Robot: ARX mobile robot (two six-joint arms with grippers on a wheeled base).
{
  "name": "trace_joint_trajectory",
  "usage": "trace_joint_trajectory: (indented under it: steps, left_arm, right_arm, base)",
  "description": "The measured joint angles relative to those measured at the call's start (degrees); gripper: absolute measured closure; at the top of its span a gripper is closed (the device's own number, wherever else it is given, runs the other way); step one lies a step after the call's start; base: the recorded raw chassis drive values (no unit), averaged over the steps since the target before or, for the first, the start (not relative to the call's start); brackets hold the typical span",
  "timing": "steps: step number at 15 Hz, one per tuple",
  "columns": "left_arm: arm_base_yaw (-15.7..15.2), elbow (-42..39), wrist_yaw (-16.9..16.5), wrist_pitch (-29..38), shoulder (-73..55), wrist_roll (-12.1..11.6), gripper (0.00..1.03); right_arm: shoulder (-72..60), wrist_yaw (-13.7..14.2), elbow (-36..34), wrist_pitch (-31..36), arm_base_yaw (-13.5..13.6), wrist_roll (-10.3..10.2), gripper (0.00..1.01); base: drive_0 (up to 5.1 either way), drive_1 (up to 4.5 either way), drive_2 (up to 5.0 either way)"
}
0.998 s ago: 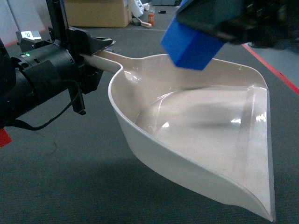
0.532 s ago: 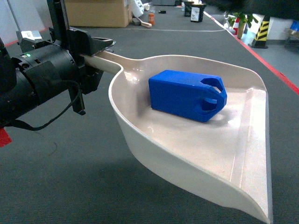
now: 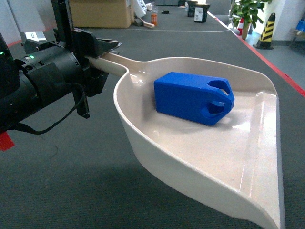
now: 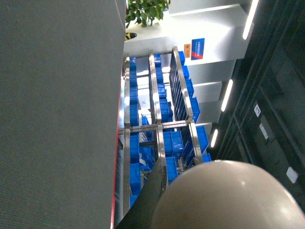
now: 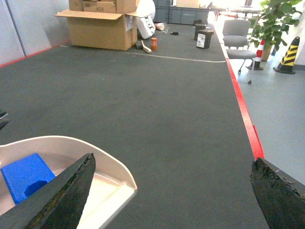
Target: Place part in tray to right shelf
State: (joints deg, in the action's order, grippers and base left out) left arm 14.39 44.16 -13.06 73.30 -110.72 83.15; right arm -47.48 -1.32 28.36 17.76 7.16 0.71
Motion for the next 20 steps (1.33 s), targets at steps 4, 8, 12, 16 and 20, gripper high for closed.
trace_joint_trajectory:
  steps: [4,8,12,16,20]
  left_arm:
    - [-0.5,0.0,0.3,0.1,0.1,0.0,0.91]
    - [-0.5,0.0,0.2,-0.1,0.1,0.0,0.91]
    - [-0.3,0.0,0.2,-0.1,0.2,0.0,0.91]
    - [-0.3,0.0,0.1,0.3,0.2,0.0,0.91]
    - [-0.3,0.0,0.2,0.0,0.2,0.0,0.91]
  right_arm:
    - [0.0,0.0,0.0,-0.1,0.0,0.3,0.03]
    - [0.0,0.0,0.0,-0.1,0.0,0.4,0.03]
    - [0.0,0.0,0.0,0.0,0.0,0.4,0.03]
    - [0.0,0.0,0.0,0.0,0.0,0.4,0.03]
    - [0.0,0.0,0.0,-0.1,0.0,0.4,0.03]
  base:
    - [3.7,-1.91,-1.9]
    - [5.0,-2.49,-2.5]
    - [5.1,-2.39,-2.4]
    - [5.1,-2.39,-2.4]
    - [5.0,-2.41,-2.4]
